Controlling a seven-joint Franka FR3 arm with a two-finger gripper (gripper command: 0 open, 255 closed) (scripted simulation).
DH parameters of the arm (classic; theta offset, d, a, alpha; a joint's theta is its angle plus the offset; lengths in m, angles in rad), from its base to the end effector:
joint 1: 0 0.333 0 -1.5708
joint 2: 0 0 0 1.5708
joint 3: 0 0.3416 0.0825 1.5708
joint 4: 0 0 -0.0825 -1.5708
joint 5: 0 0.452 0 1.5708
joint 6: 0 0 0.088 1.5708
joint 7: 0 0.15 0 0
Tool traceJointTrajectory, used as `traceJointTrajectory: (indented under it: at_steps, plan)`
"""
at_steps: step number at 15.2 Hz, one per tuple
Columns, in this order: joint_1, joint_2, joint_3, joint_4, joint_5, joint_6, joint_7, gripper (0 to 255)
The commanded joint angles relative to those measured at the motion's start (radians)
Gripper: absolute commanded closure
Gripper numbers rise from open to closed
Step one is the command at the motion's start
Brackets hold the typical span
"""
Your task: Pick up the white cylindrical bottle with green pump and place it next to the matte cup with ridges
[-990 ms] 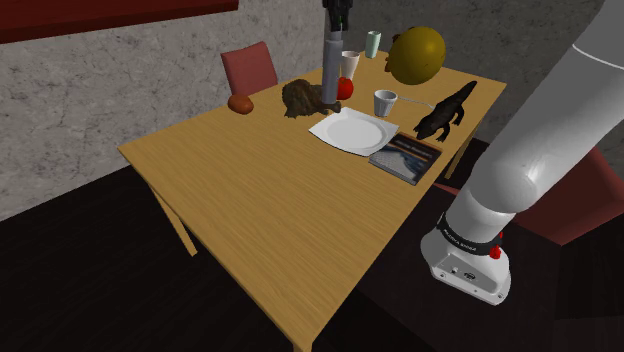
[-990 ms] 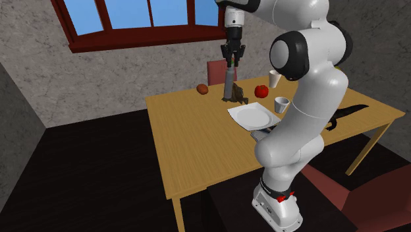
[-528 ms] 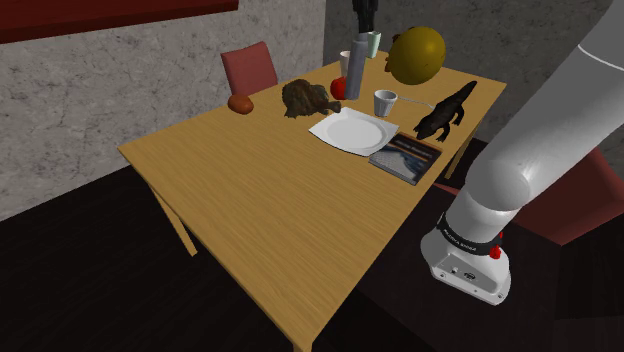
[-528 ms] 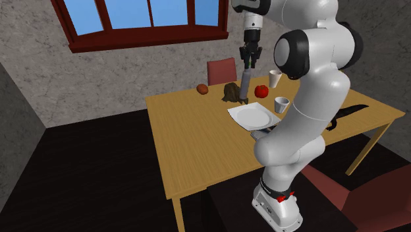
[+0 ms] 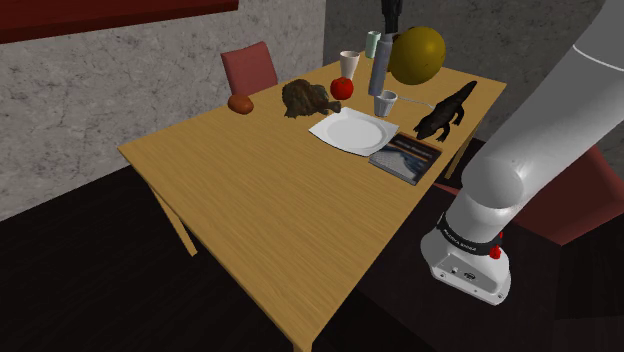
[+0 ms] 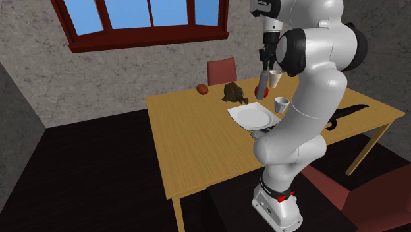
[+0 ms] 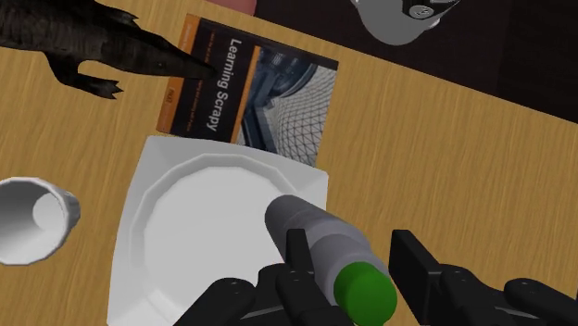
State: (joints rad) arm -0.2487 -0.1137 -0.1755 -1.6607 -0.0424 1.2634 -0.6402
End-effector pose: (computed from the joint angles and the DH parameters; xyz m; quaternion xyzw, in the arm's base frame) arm 0.4837 -0.2316 0.6054 -0.9842 -0.1052 0.1282 0.0625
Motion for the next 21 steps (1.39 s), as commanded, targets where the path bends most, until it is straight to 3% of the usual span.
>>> traceJointTrajectory:
  at_steps: [1,12,21]
  plan:
    - [-0.023,0.016,-0.029,0.001,-0.015,0.017,-0.055,255]
    - [-0.154,0.189,-0.170,0.141,-0.046,0.065,-0.335,255]
    - [-0.307,0.436,-0.252,0.400,0.005,0.060,-0.558,255]
